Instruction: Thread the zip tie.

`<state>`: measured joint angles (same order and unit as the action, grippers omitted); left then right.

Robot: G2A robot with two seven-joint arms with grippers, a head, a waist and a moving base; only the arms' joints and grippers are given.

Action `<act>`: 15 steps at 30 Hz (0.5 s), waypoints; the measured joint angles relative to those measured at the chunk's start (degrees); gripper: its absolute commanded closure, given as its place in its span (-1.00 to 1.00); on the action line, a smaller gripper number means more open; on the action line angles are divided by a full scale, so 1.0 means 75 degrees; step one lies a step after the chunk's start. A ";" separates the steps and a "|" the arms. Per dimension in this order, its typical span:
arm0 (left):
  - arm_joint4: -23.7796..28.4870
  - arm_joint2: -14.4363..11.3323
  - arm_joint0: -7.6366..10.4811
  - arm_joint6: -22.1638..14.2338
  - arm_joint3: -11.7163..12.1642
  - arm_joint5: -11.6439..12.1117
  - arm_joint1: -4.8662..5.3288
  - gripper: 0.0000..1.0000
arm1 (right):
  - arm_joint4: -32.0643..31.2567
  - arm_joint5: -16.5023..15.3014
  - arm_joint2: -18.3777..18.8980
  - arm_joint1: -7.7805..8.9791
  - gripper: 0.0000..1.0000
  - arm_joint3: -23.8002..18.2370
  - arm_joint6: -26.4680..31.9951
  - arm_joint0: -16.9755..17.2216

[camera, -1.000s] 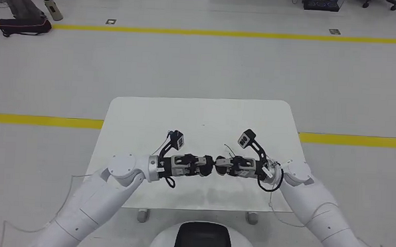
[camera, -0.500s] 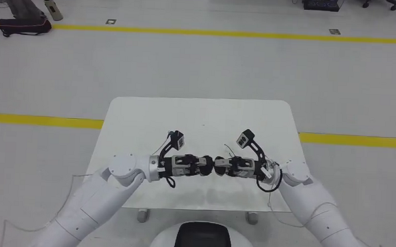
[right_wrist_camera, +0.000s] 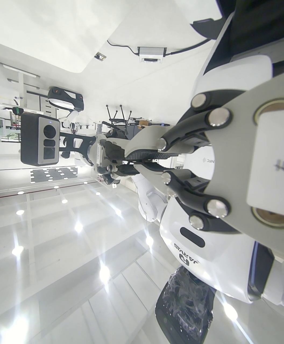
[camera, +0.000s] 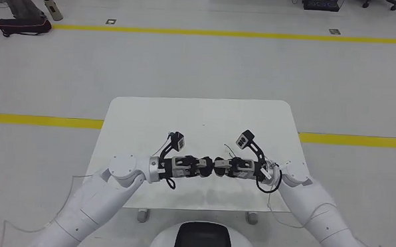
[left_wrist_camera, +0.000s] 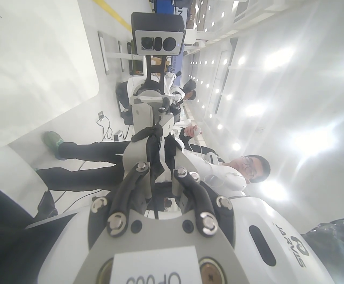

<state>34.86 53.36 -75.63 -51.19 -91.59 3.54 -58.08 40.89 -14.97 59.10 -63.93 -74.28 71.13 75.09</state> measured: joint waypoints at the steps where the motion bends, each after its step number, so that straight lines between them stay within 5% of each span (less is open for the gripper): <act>1: 0.0001 -0.0008 0.0003 -0.0001 0.0000 -0.0005 0.0000 0.86 | -0.0002 -0.0002 0.0002 -0.0001 1.00 -0.0003 0.0004 0.0006; 10: 0.0012 -0.0067 0.0024 0.0010 0.0028 -0.0001 -0.0007 1.00 | -0.0004 -0.0002 0.0021 -0.0006 1.00 -0.0012 0.0034 0.0035; 11: 0.0013 -0.0068 0.0026 0.0012 0.0031 0.0004 -0.0007 1.00 | -0.0014 0.0003 0.0024 -0.0006 0.32 -0.0013 0.0034 0.0035; 12: 0.0016 -0.0068 0.0027 0.0013 0.0034 0.0010 -0.0007 1.00 | -0.0025 0.0011 0.0027 -0.0005 -1.00 -0.0015 0.0035 0.0036; 15: 0.0030 -0.0048 0.0031 0.0014 0.0045 0.0037 -0.0002 1.00 | -0.0046 0.0049 0.0064 0.0004 -1.00 -0.0014 0.0029 0.0048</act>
<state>35.08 52.99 -75.40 -51.09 -91.25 3.82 -58.09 40.55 -14.60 59.58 -63.90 -74.39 71.35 75.45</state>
